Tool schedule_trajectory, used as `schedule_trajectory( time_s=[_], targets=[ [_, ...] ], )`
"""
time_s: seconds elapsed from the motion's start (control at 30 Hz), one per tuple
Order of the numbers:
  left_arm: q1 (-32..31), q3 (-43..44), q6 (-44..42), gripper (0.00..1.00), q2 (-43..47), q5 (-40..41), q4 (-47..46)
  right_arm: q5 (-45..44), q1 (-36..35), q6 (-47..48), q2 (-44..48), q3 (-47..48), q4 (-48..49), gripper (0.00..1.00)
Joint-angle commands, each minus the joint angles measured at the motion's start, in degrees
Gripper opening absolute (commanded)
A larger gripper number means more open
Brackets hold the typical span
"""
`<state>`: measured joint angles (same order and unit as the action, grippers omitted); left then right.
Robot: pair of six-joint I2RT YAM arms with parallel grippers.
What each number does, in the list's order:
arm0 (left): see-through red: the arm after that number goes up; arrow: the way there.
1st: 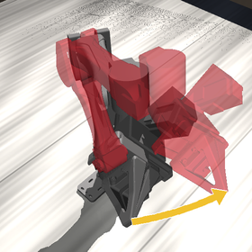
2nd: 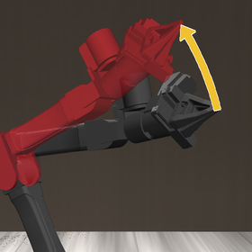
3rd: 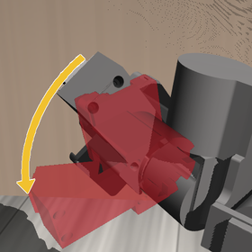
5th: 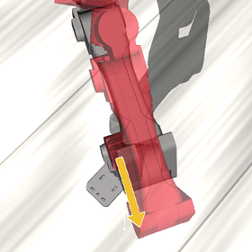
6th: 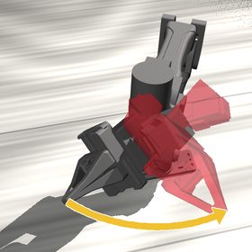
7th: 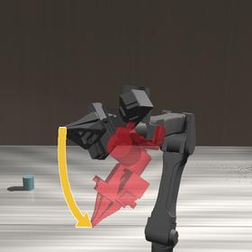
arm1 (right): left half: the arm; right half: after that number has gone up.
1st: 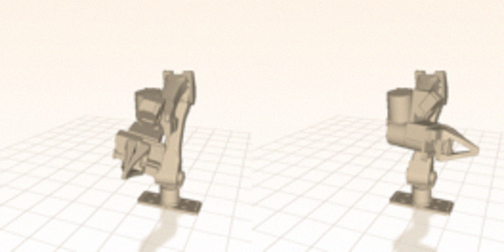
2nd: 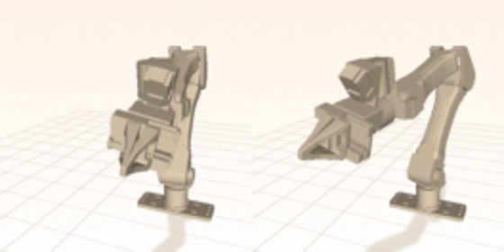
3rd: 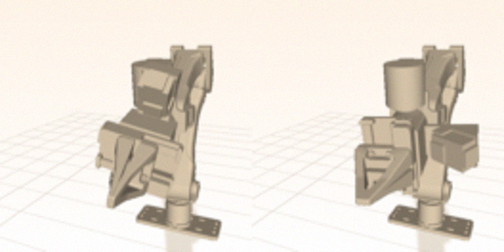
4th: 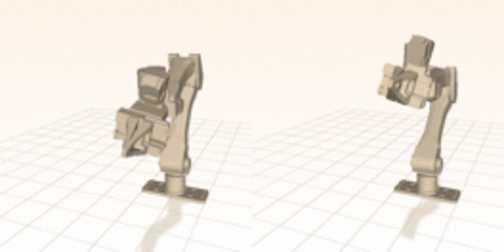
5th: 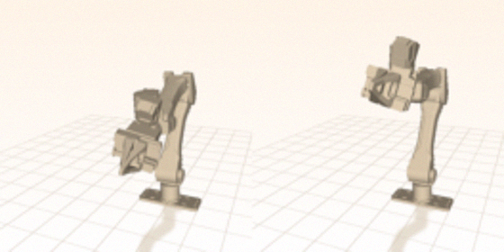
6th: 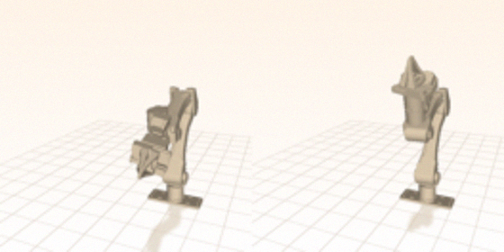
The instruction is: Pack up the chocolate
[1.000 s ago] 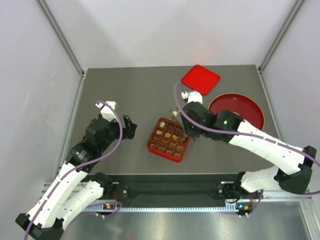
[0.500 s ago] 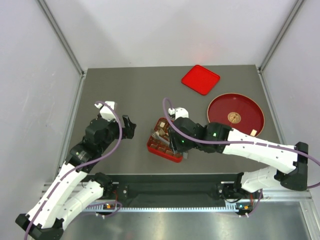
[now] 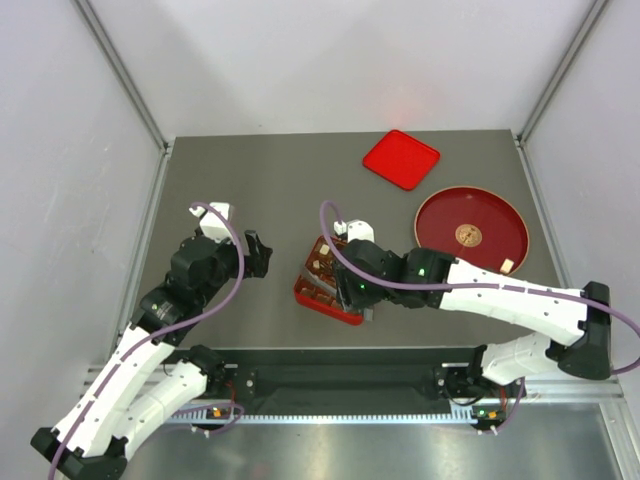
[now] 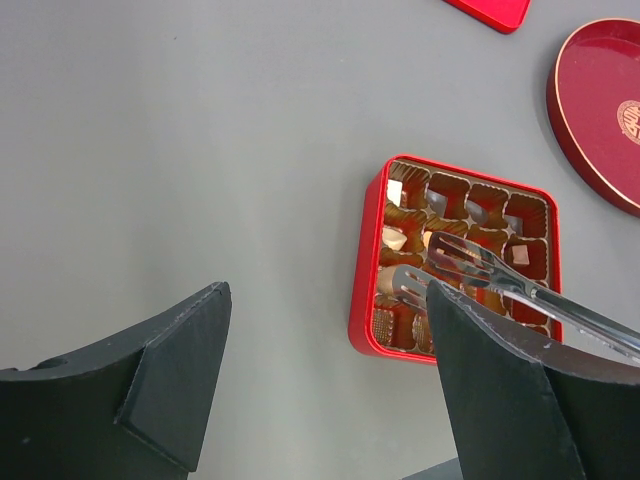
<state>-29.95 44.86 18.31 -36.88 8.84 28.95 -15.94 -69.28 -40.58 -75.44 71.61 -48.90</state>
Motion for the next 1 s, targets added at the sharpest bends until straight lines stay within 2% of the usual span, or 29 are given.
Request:
schedule_trajectory(
  time_s=[0.0,0.17,0.4,0.5,0.7,0.8,0.9,0.97],
  targets=[
    [-0.19,0.23,0.33,0.84,0.32,0.21,-0.47,-2.07,-1.21,-0.38,-0.41,0.98,2.24,0.44],
    [-0.19,0.14,0.33,0.84,0.32,0.21,-0.47,-4.0,-1.12,-0.12,-0.32,3.17,0.57,0.44],
    [-0.19,0.23,0.33,0.84,0.58,-0.05,-0.47,-11.65,0.89,-0.03,1.25,9.77,-5.84,0.42],
    [-0.19,0.05,0.33,0.84,0.67,-0.49,-0.56,-11.3,6.24,-1.17,3.71,8.29,-8.31,0.4],
    [-0.19,0.05,0.33,0.84,0.85,-1.46,-0.65,-10.59,21.44,-3.81,10.22,0.55,-11.38,0.4],
    [-0.19,-0.12,0.59,0.84,1.2,-2.33,-0.65,-11.57,29.7,-3.37,13.29,-2.35,-13.58,0.41],
    [-0.19,-0.13,0.68,0.84,1.29,-2.95,-0.65,-9.37,40.84,-0.39,15.58,-4.55,-15.6,0.41],
    [-0.19,-0.04,0.68,0.84,1.64,-2.78,-0.65,-9.02,44.47,0.23,16.72,-5.43,-17.44,0.42]
  ],
)
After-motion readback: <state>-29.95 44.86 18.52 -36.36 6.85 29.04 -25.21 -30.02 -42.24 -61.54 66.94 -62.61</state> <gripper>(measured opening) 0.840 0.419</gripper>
